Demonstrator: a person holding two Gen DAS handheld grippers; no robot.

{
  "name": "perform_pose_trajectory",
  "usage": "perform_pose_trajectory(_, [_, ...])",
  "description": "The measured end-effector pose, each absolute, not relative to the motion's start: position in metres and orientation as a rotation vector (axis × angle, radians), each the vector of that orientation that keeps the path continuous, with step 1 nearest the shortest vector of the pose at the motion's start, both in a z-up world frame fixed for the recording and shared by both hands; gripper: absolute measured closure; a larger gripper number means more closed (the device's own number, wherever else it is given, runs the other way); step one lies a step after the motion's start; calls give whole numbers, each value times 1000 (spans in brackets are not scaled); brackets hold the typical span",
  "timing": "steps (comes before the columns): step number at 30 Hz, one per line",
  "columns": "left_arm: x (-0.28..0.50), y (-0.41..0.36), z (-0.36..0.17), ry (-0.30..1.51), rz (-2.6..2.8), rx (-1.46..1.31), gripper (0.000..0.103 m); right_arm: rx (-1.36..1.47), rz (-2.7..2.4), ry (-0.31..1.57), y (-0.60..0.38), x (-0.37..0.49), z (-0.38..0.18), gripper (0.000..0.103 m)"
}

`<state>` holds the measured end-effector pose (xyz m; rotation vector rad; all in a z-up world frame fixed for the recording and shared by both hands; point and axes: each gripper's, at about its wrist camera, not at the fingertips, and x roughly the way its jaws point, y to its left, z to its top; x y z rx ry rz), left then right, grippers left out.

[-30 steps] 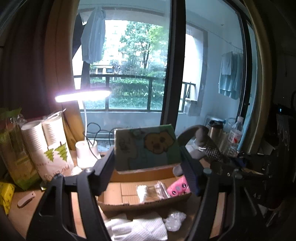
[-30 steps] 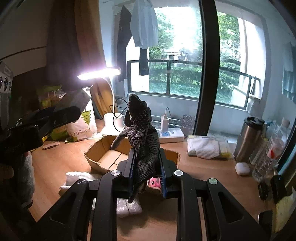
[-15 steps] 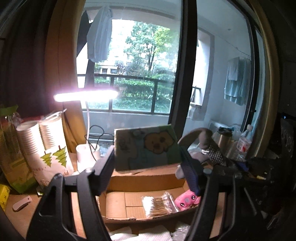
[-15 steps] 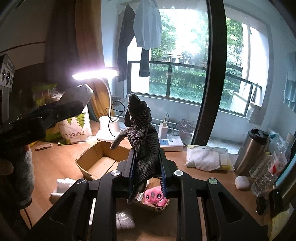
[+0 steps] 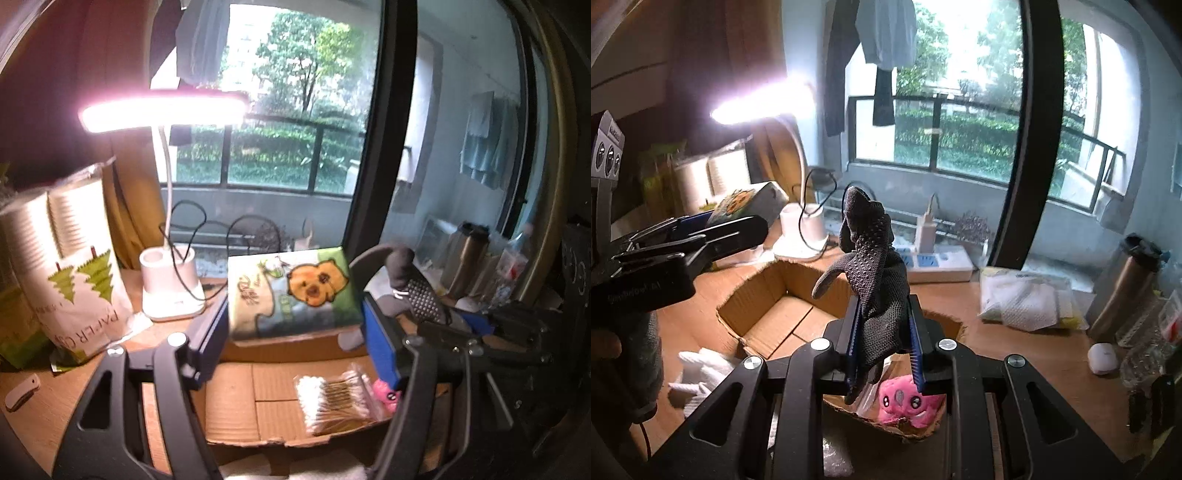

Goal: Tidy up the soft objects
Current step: 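Lower the dog-printed box and gray glove into the cardboard box and release both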

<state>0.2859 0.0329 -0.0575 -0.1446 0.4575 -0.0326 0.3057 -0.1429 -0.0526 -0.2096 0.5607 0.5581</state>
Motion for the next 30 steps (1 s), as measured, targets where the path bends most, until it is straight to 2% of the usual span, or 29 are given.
perform_pose_trajectory(16, [320,31,-107,629,-19,-141,35,-362,527,651,-115,337,-110,78])
perform_pose_trajectory(22, [321,27,-109,651,-8,-130,34,-366,458,652,-124,344,-112,57])
perform_pose_trajectory(25, [319,25,-107,649,-7,-122,34,-351,440,633,-129,343,-106,53])
perform_pose_trajectory(30, [311,23,-98,629,-15,-117,34,-348,419,619,-134,338,-98,52])
